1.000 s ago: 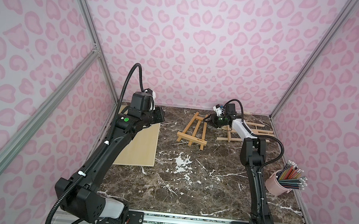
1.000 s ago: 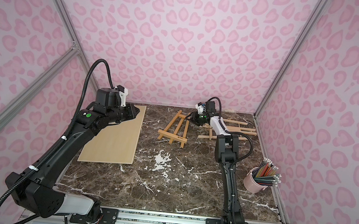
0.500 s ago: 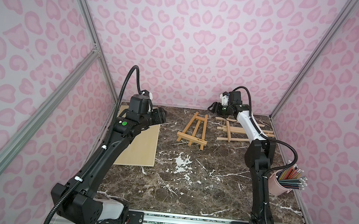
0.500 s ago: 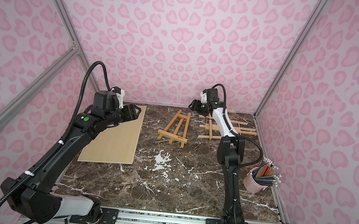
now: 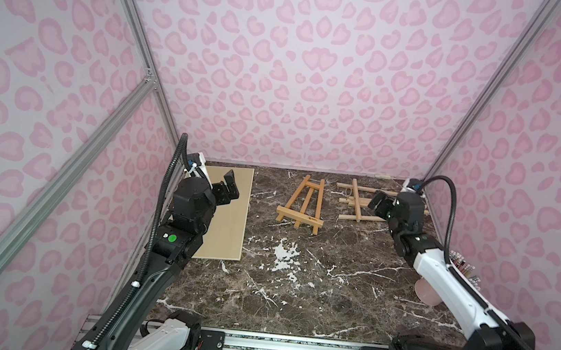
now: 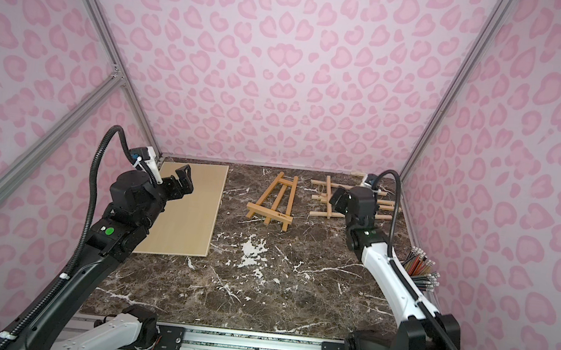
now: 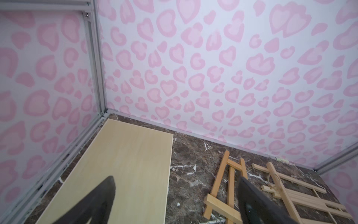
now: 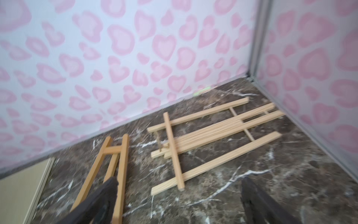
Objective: Disassemble the easel
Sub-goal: Reset both arms
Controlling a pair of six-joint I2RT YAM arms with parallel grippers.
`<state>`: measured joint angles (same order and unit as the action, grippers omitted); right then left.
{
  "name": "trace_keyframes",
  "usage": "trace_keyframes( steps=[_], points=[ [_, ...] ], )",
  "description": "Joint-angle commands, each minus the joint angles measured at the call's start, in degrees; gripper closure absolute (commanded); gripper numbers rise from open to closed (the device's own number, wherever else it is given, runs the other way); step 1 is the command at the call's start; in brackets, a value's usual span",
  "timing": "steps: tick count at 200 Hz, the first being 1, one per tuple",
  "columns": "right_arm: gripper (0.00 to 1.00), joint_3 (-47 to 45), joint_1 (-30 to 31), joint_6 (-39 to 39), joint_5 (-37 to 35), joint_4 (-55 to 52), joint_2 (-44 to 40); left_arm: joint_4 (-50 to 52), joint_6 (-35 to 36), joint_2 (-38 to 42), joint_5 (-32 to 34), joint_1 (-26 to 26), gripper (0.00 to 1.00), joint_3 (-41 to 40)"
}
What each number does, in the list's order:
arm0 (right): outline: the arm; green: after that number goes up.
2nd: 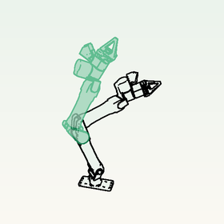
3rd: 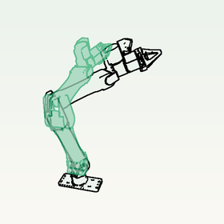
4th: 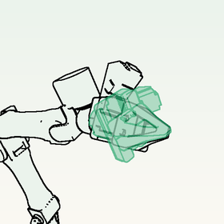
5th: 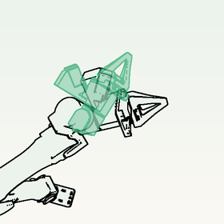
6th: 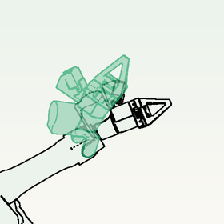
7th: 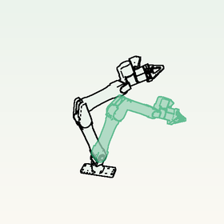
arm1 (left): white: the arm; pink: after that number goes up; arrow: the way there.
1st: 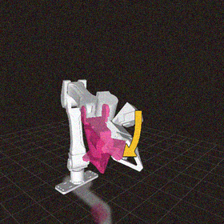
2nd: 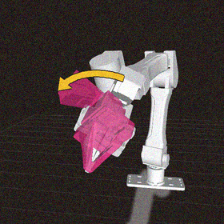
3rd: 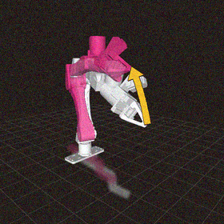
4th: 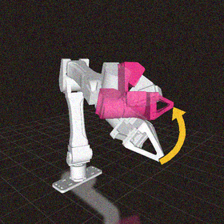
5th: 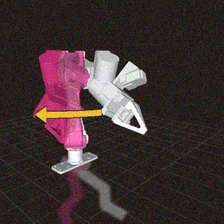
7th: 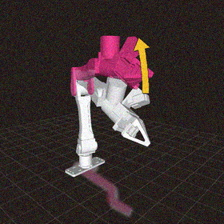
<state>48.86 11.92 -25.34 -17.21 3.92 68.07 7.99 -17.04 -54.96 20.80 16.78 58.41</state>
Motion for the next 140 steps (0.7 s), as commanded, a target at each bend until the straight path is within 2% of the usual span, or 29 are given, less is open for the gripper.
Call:
trace_keyframes(
  steps=[1, 27, 40, 54, 84, 102, 140],
  points=[
    [0.02, -9.86, -0.66, 2.5, -9.84, 15.57, -7.08, -9.4, 7.9, 0.29, 6.31, -0.04, 0.02, -1.89],
    [0.02, -22.13, -1.22, 8.05, -14.39, 27.66, -15.48, -9.44, 13.44, -1.75, 12.07, -0.08, 0.02, -2.27],
    [0.01, -28.02, -2.92, 11.13, -13.9, 36.43, -18.01, -11.15, 16.37, -2.24, 12.43, -0.59, 0.02, -3.93],
    [0.01, -29.3, -5.11, 12.16, -11.7, 37.01, -18.7, -12.66, 17.44, -2.81, 12.32, -1.86, 0.02, -5.89],
    [0.01, -33.06, -7.35, 23.67, -1.7, 45.63, -13.88, -10.66, 11.32, -5.86, 5.79, -9.62, 0.03, -9.3],
    [0.01, -34.77, -7.29, 29.89, 1.84, 50.14, -10.0, -13.39, 10.85, -9.36, 4.09, -12.47, 0.03, -11.74],
    [0.02, -34.92, -8.68, 33.03, 9.56, 51.71, -1.89, -15.66, 9.14, -17.42, -2.77, -17.12, 0.02, -13.02]
  ],
)
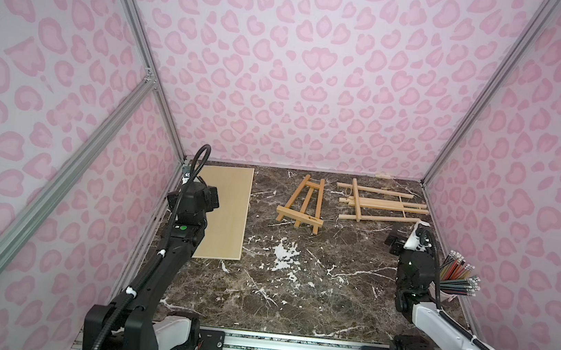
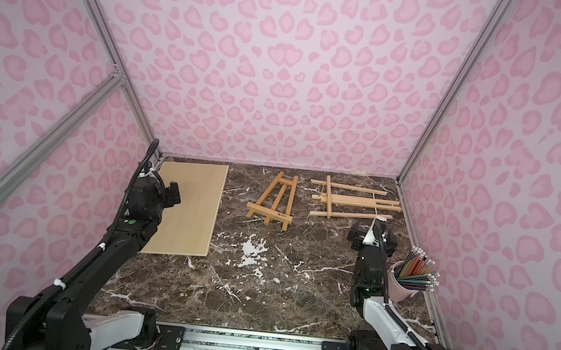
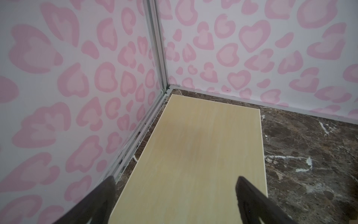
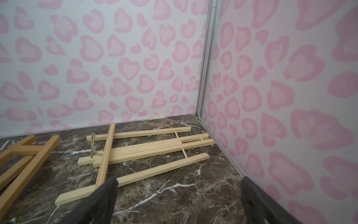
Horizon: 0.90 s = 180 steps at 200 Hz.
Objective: Disassemble the easel
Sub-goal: Reset both arms
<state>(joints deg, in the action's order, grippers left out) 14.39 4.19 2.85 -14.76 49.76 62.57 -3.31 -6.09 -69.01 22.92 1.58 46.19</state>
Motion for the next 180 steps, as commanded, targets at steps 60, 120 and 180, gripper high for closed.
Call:
trace_keyframes(
  steps=[60, 120, 180],
  points=[
    [0.01, 1.94, -3.83, 2.25, 9.61, 3.78, 11.04, -7.84, -2.21, -14.53, -7.71, -5.58, 0.03, -2.6],
    [0.01, -0.08, -4.13, 3.38, 12.71, 8.41, 15.5, -10.69, -0.59, -14.27, -9.87, -5.59, 0.03, -4.11],
    [0.01, -2.6, -2.13, 2.92, 13.6, 11.17, 13.59, -14.65, 2.95, -15.02, -8.05, -0.52, 0.03, -8.56]
  ],
)
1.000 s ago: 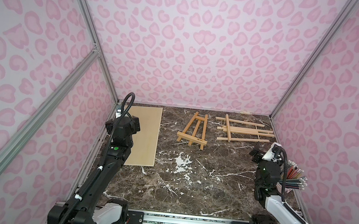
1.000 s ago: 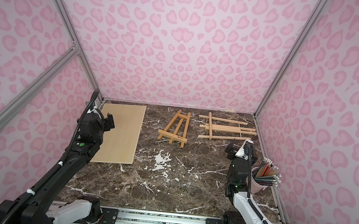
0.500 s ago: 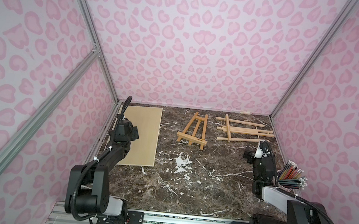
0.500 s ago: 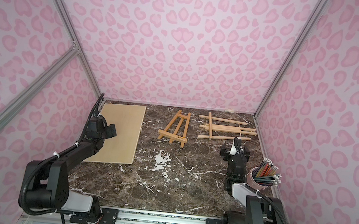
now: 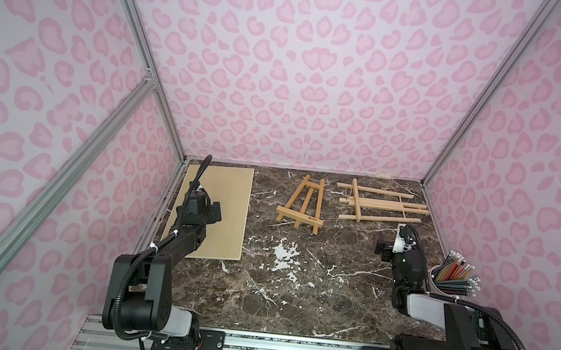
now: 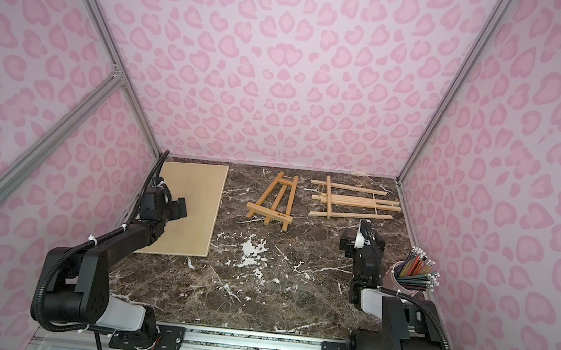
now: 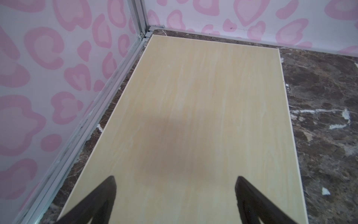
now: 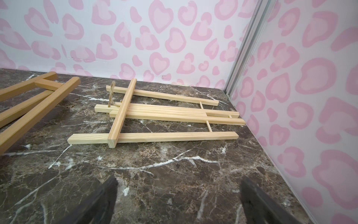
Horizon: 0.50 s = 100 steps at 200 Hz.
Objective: Disassemble the easel
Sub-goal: Reset both arms
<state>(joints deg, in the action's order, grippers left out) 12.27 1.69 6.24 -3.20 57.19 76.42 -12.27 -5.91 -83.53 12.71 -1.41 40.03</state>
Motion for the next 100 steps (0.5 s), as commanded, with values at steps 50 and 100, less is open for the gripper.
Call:
trace_keyframes(
  steps=[50, 100],
  points=[
    [0.01, -8.02, -0.24, -3.7, 5.79, 31.3, 11.18, -23.79, 6.92, -0.36, 3.02, 7.35, 0.03, -11.58],
    [0.01, -11.05, 4.74, -0.02, -1.65, 36.94, 11.46, -37.84, 8.48, -2.6, 8.26, 10.33, 0.03, -18.32]
  ],
)
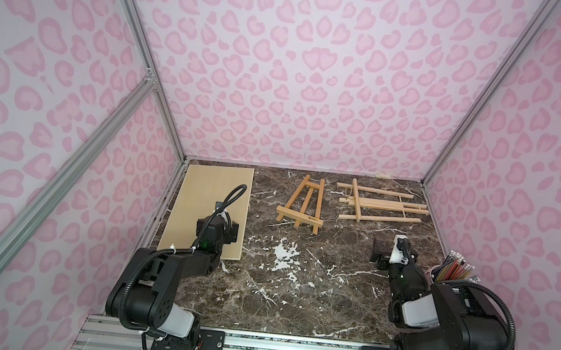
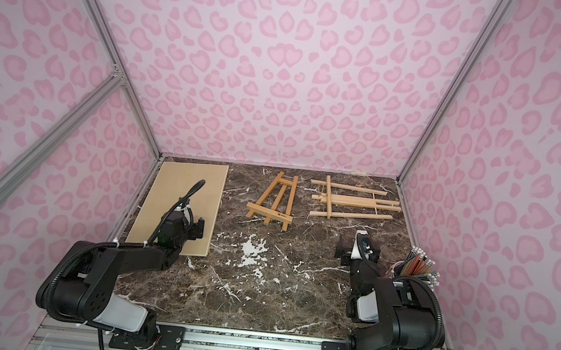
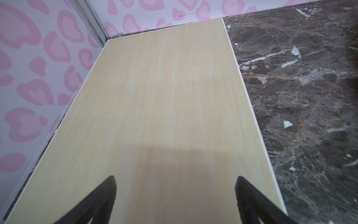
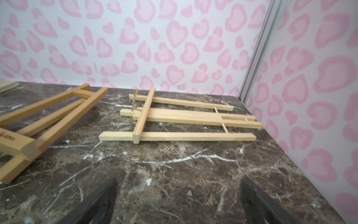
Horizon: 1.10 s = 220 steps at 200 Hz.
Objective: Disassemble the easel
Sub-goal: Reset both arms
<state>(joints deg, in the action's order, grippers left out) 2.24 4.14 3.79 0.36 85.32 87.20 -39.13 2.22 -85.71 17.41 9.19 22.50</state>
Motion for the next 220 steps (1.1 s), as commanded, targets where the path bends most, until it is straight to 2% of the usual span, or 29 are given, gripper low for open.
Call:
trace_keyframes(
  steps=[1, 14, 26, 41, 51, 61, 71, 79, 88, 97, 112, 220],
  points=[
    [0.02, -1.06, 2.33, 2.39, -5.2, 8.81, 0.69, -10.88, 0.29, -0.42, 3.49, -0.34, 0.03, -0.75],
    [0.01, -0.2, 2.25, 1.93, -6.33, 7.56, 0.82, -9.8, 0.3, -0.64, 3.16, -0.6, 0.02, -0.07],
    [0.01, 3.64, 1.96, 0.18, -8.64, -0.43, 0.13, -12.13, 0.01, -0.51, 3.81, -0.49, 0.02, -1.4],
    [0.01, 9.32, -0.93, -2.45, -5.78, -10.35, 0.62, -11.03, -0.09, -0.78, 3.63, -0.64, 0.02, -0.69],
    [0.01, 10.61, -3.06, -3.87, -2.65, -13.14, 0.61, -9.44, -0.96, -1.9, 1.66, -1.73, 0.02, 0.28],
    [0.01, 11.12, -3.22, -4.76, -4.07, -13.58, 0.87, -14.37, -0.35, -5.03, 1.78, -1.74, 0.02, 0.09],
    [0.01, 11.13, -3.25, -4.67, -4.12, -13.83, 0.74, -8.64, -1.23, -3.15, 0.74, -2.08, 0.02, 0.86],
    [0.01, 11.11, -3.23, -4.67, -4.14, -13.63, 0.86, -12.63, -0.74, -4.59, 1.24, -2.12, 0.02, 0.44],
    [0.01, 11.12, -3.18, -4.8, -4.08, -13.85, 0.69, -9.2, -1.17, -3.31, 0.33, -2.37, 0.02, 1.01],
    [0.01, 11.12, -3.21, -4.67, -4.09, -13.64, 0.86, -10.53, -1.12, -4.26, 0.17, -2.66, 0.02, 1.12],
    [0.01, 11.13, -3.19, -4.76, -4.09, -13.82, 0.74, -6.99, -2.3, -3.75, -5.67, -5.37, 0.02, 2.43],
    [0.01, 11.16, -3.19, -4.67, -3.97, -13.76, 0.69, -7.49, -2.07, -3.3, -5.38, -5.24, 0.02, 1.89]
  ],
)
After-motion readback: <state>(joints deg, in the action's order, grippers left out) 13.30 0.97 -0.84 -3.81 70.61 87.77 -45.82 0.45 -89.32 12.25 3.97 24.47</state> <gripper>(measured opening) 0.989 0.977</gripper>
